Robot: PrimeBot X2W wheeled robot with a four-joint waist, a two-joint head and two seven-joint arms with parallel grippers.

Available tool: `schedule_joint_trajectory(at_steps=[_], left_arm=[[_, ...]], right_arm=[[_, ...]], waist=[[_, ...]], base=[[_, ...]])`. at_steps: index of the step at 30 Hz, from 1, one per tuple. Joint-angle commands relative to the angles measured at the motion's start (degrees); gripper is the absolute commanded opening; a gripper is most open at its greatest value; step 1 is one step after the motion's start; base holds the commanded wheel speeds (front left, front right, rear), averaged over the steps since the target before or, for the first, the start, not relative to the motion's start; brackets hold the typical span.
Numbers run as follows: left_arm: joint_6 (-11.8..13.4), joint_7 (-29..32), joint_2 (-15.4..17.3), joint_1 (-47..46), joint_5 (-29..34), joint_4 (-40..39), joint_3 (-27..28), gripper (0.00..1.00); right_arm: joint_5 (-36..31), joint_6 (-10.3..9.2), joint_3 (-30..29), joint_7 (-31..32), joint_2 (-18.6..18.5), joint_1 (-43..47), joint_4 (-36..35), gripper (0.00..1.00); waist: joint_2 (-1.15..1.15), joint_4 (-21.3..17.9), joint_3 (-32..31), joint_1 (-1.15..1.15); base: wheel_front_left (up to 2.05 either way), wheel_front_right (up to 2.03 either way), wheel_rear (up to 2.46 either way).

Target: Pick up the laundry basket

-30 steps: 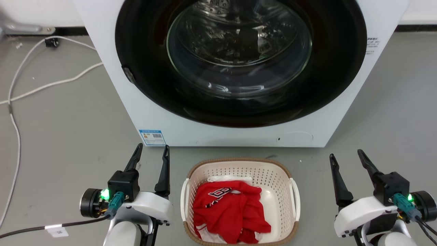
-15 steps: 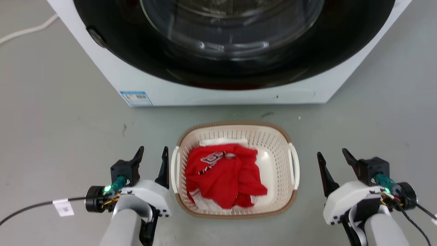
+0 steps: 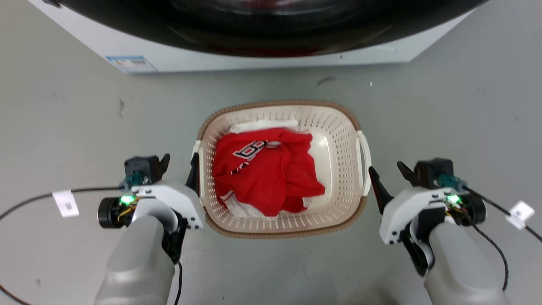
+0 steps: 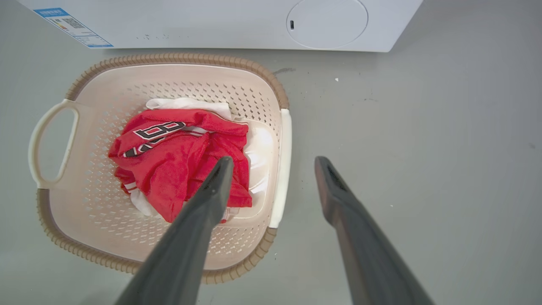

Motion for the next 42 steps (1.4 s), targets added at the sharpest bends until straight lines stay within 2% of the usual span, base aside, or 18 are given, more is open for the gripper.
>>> schedule_joint_trajectory(at_steps=[1, 8, 16, 29, 30, 31, 32, 33, 42], left_arm=[[-0.2, 0.3, 0.3, -1.9, -0.8, 1.6, 0.1, 1.00], [-1.0, 1.6, 1.3, -9.0, -3.4, 8.8, -0.8, 1.00], [-1.0, 3.5, 2.6, -15.3, -6.5, 13.5, -4.0, 1.00], [-1.1, 8.0, 4.2, -20.6, -11.4, 16.8, -9.5, 1.00], [-1.1, 8.4, 4.2, -20.6, -11.8, 17.1, -9.8, 1.00], [-1.1, 8.7, 4.2, -20.7, -12.1, 17.2, -10.2, 0.72], [-1.1, 8.9, 4.2, -20.8, -12.4, 17.3, -10.7, 0.20], [-1.1, 9.1, 4.0, -20.7, -12.9, 17.3, -11.0, 0.00], [-1.1, 11.2, 3.6, -19.7, -17.8, 16.0, -14.7, 0.00]], right_arm=[[0.8, -0.02, 0.7, -0.3, 0.0, -2.3, 1.7, 1.00], [4.2, -0.02, 4.6, -0.7, 0.0, -10.8, 11.2, 1.00], [8.8, -0.02, 8.7, -0.8, 0.0, -18.7, 20.0, 1.00], [18.2, -0.02, 18.4, 1.0, 0.0, -26.3, 26.4, 1.00], [19.1, -0.02, 19.0, 1.0, 0.0, -26.6, 26.6, 0.44], [19.9, -0.03, 19.7, 1.4, 0.0, -26.8, 26.7, 0.26], [20.9, -0.02, 20.5, 1.7, 0.0, -26.8, 26.7, 0.00], [21.7, -0.02, 21.1, 1.9, 0.0, -26.9, 26.6, 0.00], [26.5, 0.07, 25.9, 1.8, 0.4, -27.8, 27.9, 0.00]], waist=[[0.00, -0.6, 3.0, -0.01], [0.00, -1.2, 7.6, -0.01], [0.00, -1.5, 12.0, -0.01], [0.00, -2.4, 15.8, -0.01], [0.00, -2.4, 15.8, -0.01], [0.00, -2.4, 15.8, -0.01], [0.00, -2.4, 15.9, -0.01], [0.00, -2.4, 15.9, -0.01], [0.00, -2.0, 15.1, -0.01]], base=[[0.00, 0.00, 0.00], [0.00, 0.00, 0.00], [0.00, 0.00, 0.00], [0.00, 0.00, 0.00], [0.00, 0.00, 0.00], [0.00, 0.00, 0.00], [0.00, 0.00, 0.00], [0.00, 0.00, 0.00], [0.00, 0.00, 0.00]])
